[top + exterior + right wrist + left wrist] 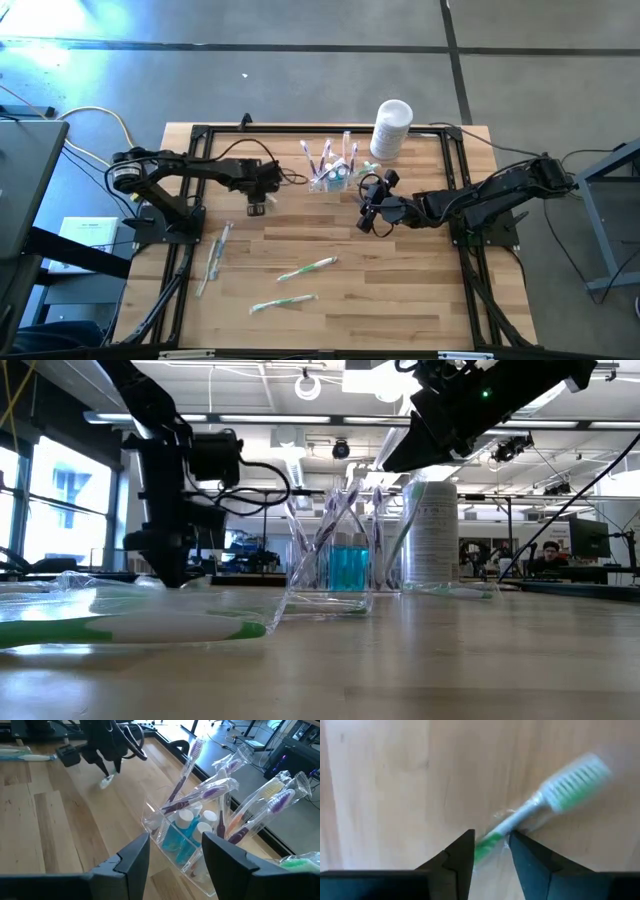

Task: Pick & Place toothbrushing station
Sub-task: Put the green toothbrush into the transparent organizer

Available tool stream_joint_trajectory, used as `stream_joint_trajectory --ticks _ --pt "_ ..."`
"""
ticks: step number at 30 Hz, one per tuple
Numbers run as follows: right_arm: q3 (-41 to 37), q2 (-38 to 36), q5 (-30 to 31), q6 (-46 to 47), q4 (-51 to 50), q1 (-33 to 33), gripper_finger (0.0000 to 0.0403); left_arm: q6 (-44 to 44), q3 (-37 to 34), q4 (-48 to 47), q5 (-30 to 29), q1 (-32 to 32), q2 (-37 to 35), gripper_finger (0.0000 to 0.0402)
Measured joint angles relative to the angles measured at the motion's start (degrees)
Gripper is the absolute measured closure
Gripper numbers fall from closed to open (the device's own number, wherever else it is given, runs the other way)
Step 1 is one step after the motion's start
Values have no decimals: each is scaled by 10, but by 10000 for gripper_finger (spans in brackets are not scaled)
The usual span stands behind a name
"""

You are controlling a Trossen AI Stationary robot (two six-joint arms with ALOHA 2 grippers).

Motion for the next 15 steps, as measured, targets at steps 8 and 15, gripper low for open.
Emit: stream_joint_trajectory --ticks 8,15 --pt "0 0 1 0 1 0 230 -42 -3 106 53 0 1 386" --pt "0 0 1 0 1 0 230 -56 -3 125 66 0 1 397"
